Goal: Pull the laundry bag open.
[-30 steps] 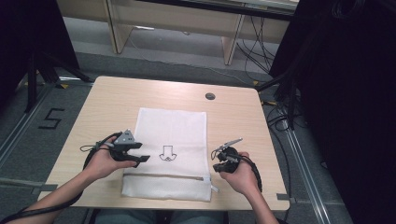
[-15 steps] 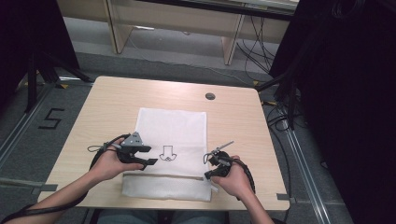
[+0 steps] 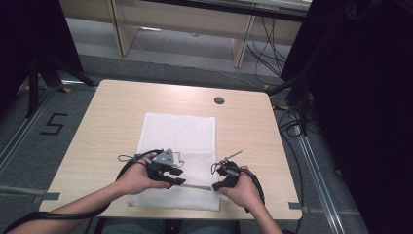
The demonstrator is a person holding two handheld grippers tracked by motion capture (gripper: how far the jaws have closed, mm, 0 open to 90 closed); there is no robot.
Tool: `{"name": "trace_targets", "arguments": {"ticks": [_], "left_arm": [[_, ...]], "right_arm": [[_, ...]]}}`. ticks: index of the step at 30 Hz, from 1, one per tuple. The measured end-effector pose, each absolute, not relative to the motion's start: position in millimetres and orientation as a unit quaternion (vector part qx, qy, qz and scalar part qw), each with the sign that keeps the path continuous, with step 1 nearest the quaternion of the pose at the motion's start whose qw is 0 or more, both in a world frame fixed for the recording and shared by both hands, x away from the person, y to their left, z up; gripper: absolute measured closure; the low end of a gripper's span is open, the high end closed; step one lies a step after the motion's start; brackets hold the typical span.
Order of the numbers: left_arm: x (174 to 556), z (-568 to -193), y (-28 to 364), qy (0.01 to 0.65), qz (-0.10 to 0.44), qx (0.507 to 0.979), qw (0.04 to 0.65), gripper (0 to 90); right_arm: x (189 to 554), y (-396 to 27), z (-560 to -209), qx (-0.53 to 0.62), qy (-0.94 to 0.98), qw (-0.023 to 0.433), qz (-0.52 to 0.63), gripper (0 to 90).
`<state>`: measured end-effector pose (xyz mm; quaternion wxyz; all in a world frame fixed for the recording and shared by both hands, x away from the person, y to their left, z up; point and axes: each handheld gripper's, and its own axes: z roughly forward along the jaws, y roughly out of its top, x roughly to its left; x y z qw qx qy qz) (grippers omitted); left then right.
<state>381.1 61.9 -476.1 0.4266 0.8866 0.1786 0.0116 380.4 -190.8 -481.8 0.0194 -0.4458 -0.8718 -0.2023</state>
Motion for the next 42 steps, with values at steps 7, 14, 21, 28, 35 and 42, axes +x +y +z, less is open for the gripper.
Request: {"name": "trace_targets", "arguments": {"ticks": [7,14,21,28,35,42], "left_arm": [[382.4,-480.4,28.2,0.138,0.007,0.900,0.414,67.8],[384.4,-491.2,4.1,0.124,0.001,0.906,0.404,70.3],[386.4,-499.8,-9.2,0.122,0.000,0.911,0.395,71.0],[384.0,-506.2,-13.4,0.112,0.006,0.913,0.392,73.5],[383.4,-505.1,-15.8,0.097,0.016,0.919,0.381,78.8],[385.3,-498.5,-16.6,0.092,0.008,0.919,0.384,80.8]], "right_arm": [[380.5,-191.1,-482.4,-0.440,-0.874,0.016,-0.205,90.0],[380.4,-190.9,-482.0,-0.448,-0.870,0.020,-0.203,90.0],[380.0,-191.0,-483.0,-0.452,-0.867,0.020,-0.208,90.0],[380.9,-191.7,-482.6,-0.446,-0.870,0.022,-0.210,90.0],[381.6,-191.6,-482.4,-0.446,-0.870,0.023,-0.207,90.0],[380.3,-190.1,-481.2,-0.455,-0.867,0.030,-0.201,90.0]]}}
